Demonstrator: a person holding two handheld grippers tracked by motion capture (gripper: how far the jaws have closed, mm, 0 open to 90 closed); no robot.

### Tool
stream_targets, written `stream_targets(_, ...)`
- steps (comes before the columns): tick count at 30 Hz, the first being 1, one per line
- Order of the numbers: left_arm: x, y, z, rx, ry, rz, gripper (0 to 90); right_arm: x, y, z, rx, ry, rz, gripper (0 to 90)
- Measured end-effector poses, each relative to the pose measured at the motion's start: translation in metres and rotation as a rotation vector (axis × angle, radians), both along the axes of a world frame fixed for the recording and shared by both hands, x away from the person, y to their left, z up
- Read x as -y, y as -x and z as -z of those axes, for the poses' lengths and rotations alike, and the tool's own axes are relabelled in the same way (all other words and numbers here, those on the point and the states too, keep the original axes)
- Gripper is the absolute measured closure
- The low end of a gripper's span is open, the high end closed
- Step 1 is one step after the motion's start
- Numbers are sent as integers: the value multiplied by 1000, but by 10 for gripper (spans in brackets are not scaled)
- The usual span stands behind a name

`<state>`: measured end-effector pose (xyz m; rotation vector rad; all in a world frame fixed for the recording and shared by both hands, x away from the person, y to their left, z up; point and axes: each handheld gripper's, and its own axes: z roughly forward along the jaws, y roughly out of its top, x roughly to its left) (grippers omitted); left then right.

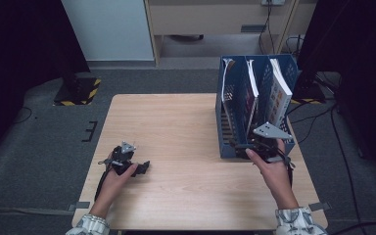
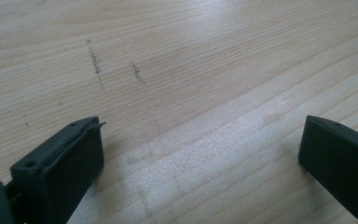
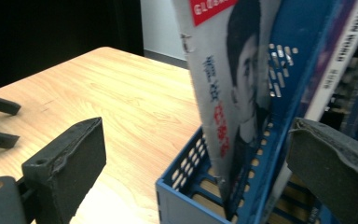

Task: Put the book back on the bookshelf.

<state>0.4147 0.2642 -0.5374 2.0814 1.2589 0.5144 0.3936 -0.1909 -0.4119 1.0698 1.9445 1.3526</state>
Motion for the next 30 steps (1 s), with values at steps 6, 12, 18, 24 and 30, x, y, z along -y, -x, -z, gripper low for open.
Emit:
stream_targets(6,0,0,0,0,0,0,0,-16,3,4,-11,10,-55,52)
stream_targets(12,0,0,0,0,0,0,0,-37,6,12,-32,46,-107,54)
stream_targets(18,0,0,0,0,0,0,0,-52,7,22,-49,72,-143,54)
stream_targets(24,0,0,0,0,0,0,0,-67,9,35,-68,139,-169,59)
stream_targets(30,0,0,0,0,0,0,0,-84,13,47,-95,170,-214,66)
